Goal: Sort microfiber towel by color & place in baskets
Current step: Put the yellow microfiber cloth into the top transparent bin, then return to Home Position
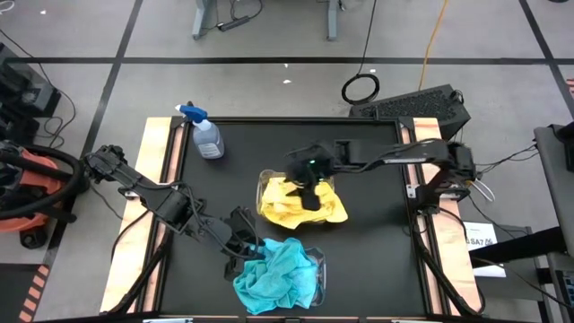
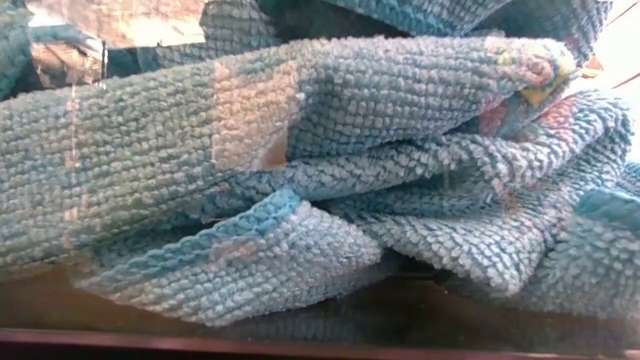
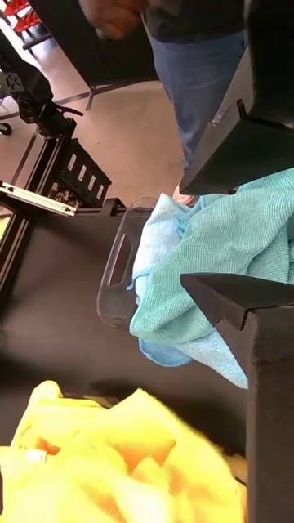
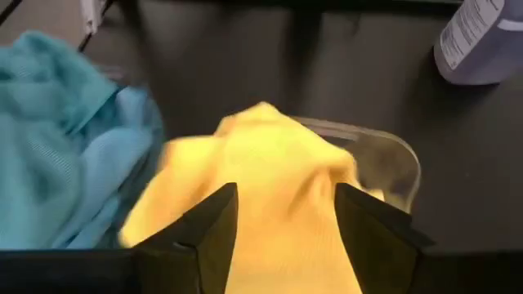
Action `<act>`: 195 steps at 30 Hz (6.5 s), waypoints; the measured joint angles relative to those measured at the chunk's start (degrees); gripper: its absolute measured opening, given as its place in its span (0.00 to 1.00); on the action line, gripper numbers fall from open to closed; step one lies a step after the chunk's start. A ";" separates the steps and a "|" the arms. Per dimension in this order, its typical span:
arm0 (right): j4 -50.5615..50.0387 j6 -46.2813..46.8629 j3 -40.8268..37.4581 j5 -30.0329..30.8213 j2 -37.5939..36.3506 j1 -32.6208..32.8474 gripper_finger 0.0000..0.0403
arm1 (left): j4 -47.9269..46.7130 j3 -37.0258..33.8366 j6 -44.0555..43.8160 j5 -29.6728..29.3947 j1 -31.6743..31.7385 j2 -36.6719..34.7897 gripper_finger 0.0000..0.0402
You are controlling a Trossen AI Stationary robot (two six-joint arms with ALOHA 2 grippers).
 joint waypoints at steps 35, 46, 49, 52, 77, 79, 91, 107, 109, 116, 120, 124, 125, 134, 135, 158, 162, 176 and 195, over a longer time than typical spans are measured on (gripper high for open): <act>-15.57 -10.32 -10.07 3.85 6.40 4.70 0.43 | 0.02 0.00 1.50 -0.64 1.23 0.00 0.43; -16.11 -7.76 -8.99 -2.33 10.07 2.83 0.30 | 0.26 0.00 1.32 -0.64 1.20 0.00 0.43; -19.49 -7.85 -6.88 -1.60 8.99 2.48 0.29 | 0.26 0.00 1.58 -0.64 1.32 0.00 0.43; -21.26 -7.83 -3.86 -1.60 6.76 2.26 0.29 | 0.17 0.00 1.86 -0.64 1.96 0.00 0.43; -39.44 -0.34 11.26 -1.66 -7.27 2.54 0.40 | -4.61 0.00 10.74 -2.63 8.24 -0.02 0.43; -39.36 0.17 11.26 -1.38 -9.60 2.73 0.40 | -4.68 0.00 12.92 -5.73 8.22 -0.69 0.43; -38.24 6.87 11.26 7.47 -28.00 3.45 0.40 | -4.66 0.00 21.78 -15.27 8.33 -6.78 0.43; -28.49 16.52 -7.01 12.17 -51.70 3.50 0.40 | -3.39 -15.19 17.16 -22.98 8.31 -21.75 0.43; -25.16 17.83 -12.43 12.16 -55.47 3.50 0.40 | 0.34 -19.30 16.18 -23.03 8.31 -24.81 0.43; -13.66 24.46 -32.56 12.14 -68.12 3.50 0.40 | 12.47 -32.53 13.45 -23.57 8.33 -33.22 0.43; -6.91 28.74 -42.93 12.65 -75.12 3.50 0.40 | 14.55 -38.64 10.36 -25.35 8.32 -37.07 0.43; -0.69 32.43 -51.66 13.71 -81.48 3.48 0.40 | 18.01 -44.50 7.45 -26.72 8.33 -40.94 0.43; 0.73 33.24 -53.25 14.29 -82.94 3.48 0.40 | 19.36 -46.14 7.09 -27.00 8.33 -41.94 0.43; 2.04 37.23 -61.91 18.36 -94.33 3.45 0.40 | 28.48 -58.33 1.21 -28.11 8.33 -48.36 0.43; 1.75 37.45 -62.61 18.99 -95.47 3.45 0.40 | 29.51 -59.43 0.64 -28.12 8.33 -48.75 0.43; 15.55 43.06 -77.33 21.06 -95.76 3.54 0.40 | 55.33 -81.48 -1.23 -27.16 7.96 -50.30 0.43; 14.82 41.90 -77.31 21.05 -95.68 3.54 0.40 | 53.60 -81.48 0.13 -27.29 7.63 -50.24 0.43; 14.77 44.47 -77.29 15.79 -95.68 3.54 0.40 | 54.35 -81.53 2.74 -27.79 7.63 -50.27 0.43; 14.75 39.15 -77.26 15.97 -95.66 3.54 0.40 | 54.22 -81.55 7.91 -28.27 7.63 -50.27 0.43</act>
